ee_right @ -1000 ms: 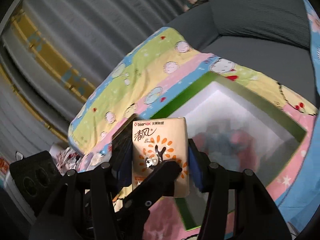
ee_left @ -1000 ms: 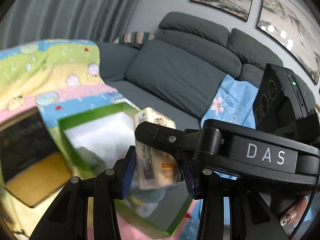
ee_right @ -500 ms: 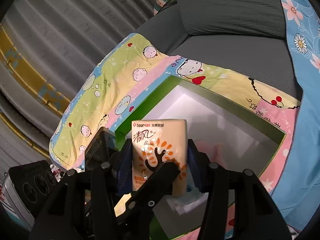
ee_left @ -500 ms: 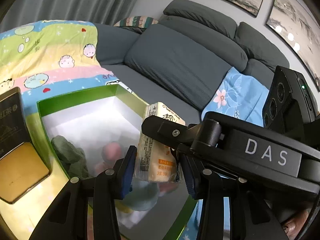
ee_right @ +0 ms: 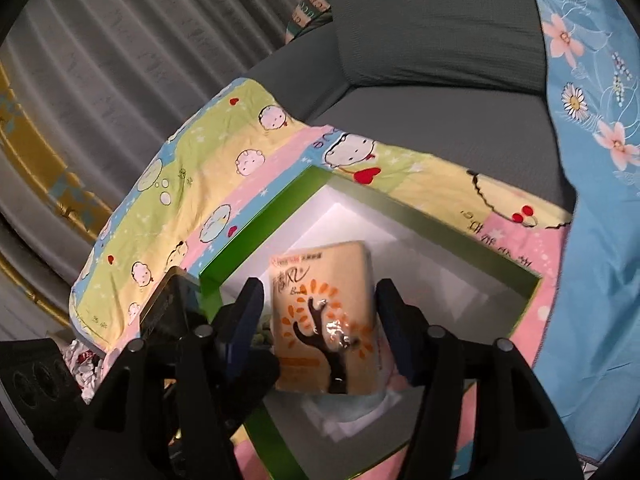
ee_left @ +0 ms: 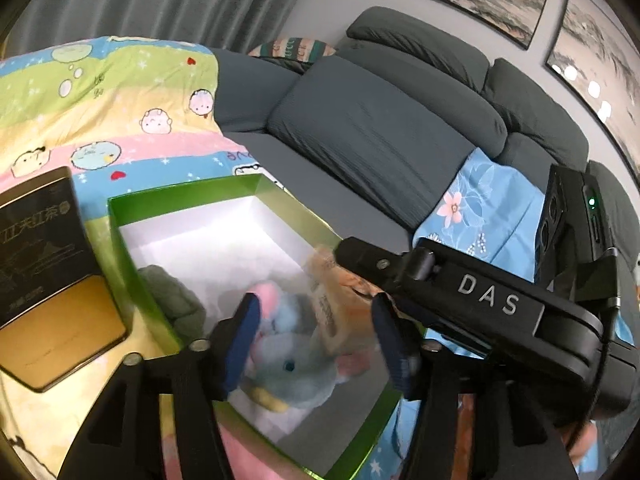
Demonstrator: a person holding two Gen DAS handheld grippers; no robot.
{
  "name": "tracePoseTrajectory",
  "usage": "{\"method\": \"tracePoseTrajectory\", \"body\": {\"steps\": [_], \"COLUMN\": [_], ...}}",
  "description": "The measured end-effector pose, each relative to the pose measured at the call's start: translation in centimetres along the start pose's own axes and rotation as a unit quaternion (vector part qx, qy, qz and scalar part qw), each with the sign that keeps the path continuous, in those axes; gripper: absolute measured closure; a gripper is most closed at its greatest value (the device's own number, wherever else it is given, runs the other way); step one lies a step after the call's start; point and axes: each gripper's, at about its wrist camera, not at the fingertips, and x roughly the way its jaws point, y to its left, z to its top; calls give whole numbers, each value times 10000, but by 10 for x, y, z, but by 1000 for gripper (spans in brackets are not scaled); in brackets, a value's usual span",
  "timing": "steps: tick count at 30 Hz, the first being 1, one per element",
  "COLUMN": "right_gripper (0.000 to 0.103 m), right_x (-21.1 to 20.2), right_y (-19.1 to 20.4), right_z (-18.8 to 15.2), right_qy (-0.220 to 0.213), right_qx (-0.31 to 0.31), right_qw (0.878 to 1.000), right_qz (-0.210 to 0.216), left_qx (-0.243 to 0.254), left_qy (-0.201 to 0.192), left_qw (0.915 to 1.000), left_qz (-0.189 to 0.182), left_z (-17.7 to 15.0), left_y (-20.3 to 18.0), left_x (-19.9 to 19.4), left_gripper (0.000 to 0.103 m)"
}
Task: Organize soft objects
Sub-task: 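Lower the tissue pack into the box and open the right gripper, then withdraw the open right gripper from the box back over the bed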
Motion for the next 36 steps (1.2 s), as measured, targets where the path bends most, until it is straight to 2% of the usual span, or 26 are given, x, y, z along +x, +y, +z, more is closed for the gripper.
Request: {"method": "tracePoseTrajectory", "body": {"steps": [1, 2, 4, 7, 10, 13, 18, 27, 33, 34, 36], "right_gripper": [41, 32, 27, 25, 21, 20, 10, 3, 1, 1, 1], "right_x": [-2, -5, -8, -9, -10, -13, -17, -16, -14, -15, -15], "right_y": [-1, -1, -1, 3, 6, 12, 23, 58, 79, 83, 91], "right_z": [1, 1, 1, 0, -2, -4, -8, -21, -30, -32, -36], "right_qy": [-56, -153, -238, -175, -159, -160, -164, -35, 111, 117, 180], "right_qx": [27, 73, 63, -15, -41, -174, -275, -782, -913, -949, -1025], "right_qw": [10000, 9999, 9997, 9998, 9998, 9996, 9989, 9953, 9915, 9908, 9885], "right_qz": [-21, -21, -18, 49, 134, 134, 329, 564, 918, 960, 1099], "left_qx": [-6, -18, -103, -270, -408, -454, -589, -1163, -1539, -1578, -1634], "left_qy": [-56, -82, -119, -187, -219, -306, -447, -582, -666, -689, -763], "left_qw": [10000, 9999, 9998, 9993, 9988, 9974, 9932, 9745, 9548, 9521, 9520], "left_qz": [50, 86, 137, 185, 178, 460, 896, 1826, 2453, 2526, 2472], "left_z": [-1, -1, -2, -3, -5, -7, -14, -47, -75, -79, -87], "left_y": [2, 3, 8, 17, 28, 36, 53, 98, 129, 133, 142], "left_x": [-4, -7, -15, -29, -45, -65, -104, -184, -227, -231, -241], "left_gripper": [36, 35, 33, 25, 22, 22, 19, 17, 17, 17, 17]}}
